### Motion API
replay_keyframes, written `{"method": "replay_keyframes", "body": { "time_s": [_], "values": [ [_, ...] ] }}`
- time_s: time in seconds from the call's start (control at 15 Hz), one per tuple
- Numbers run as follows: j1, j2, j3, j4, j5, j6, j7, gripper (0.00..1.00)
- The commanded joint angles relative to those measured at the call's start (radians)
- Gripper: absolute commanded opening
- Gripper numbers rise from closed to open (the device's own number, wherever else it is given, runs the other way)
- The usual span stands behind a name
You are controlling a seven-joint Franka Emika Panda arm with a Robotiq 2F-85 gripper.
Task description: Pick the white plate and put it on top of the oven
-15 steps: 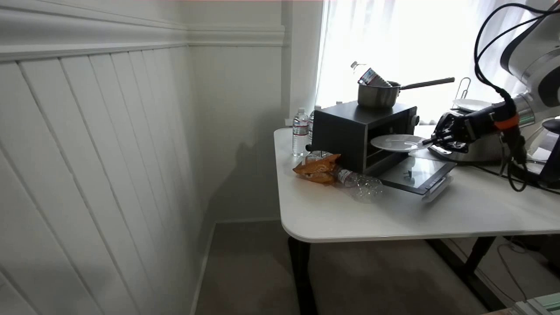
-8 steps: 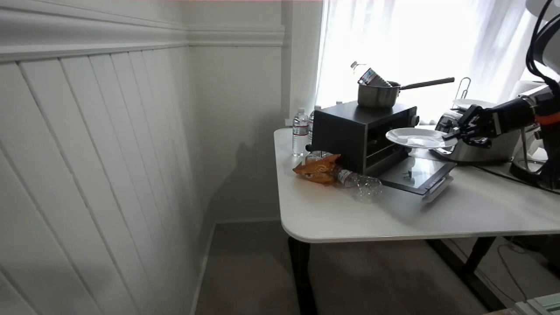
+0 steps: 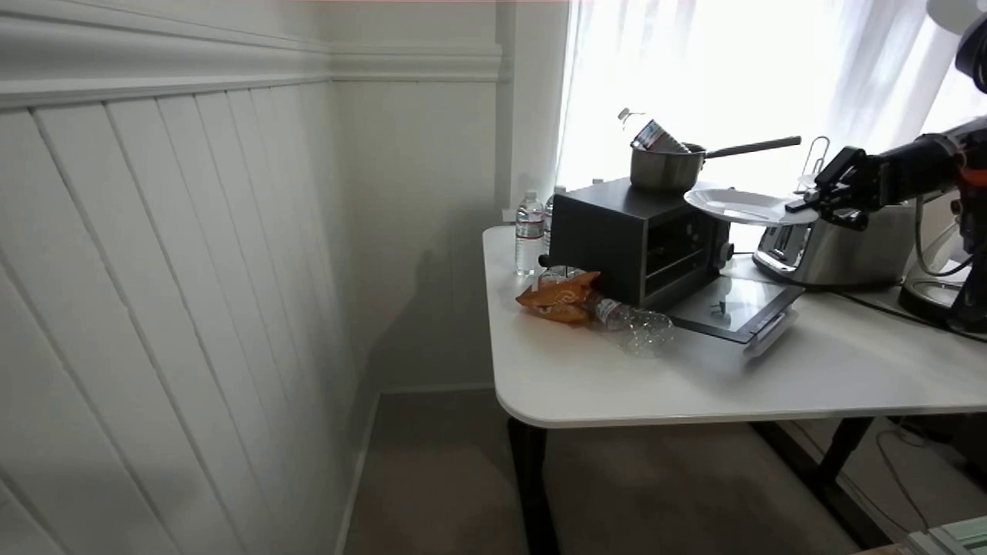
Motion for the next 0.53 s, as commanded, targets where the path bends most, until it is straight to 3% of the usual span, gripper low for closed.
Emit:
{"method": "replay_keyframes", "body": {
  "time_s": [0.0, 0.27, 0.47],
  "values": [
    [0.033, 0.011, 0.048, 0.046, 0.091, 0.028, 0.064, 0.02],
    [0.085, 0.038, 0.116, 0.106, 0.249, 0.120, 0.103, 0.02],
    [0.123, 0.094, 0.167, 0.170, 0.344, 0.262, 0.145, 0.02]
  ]
}}
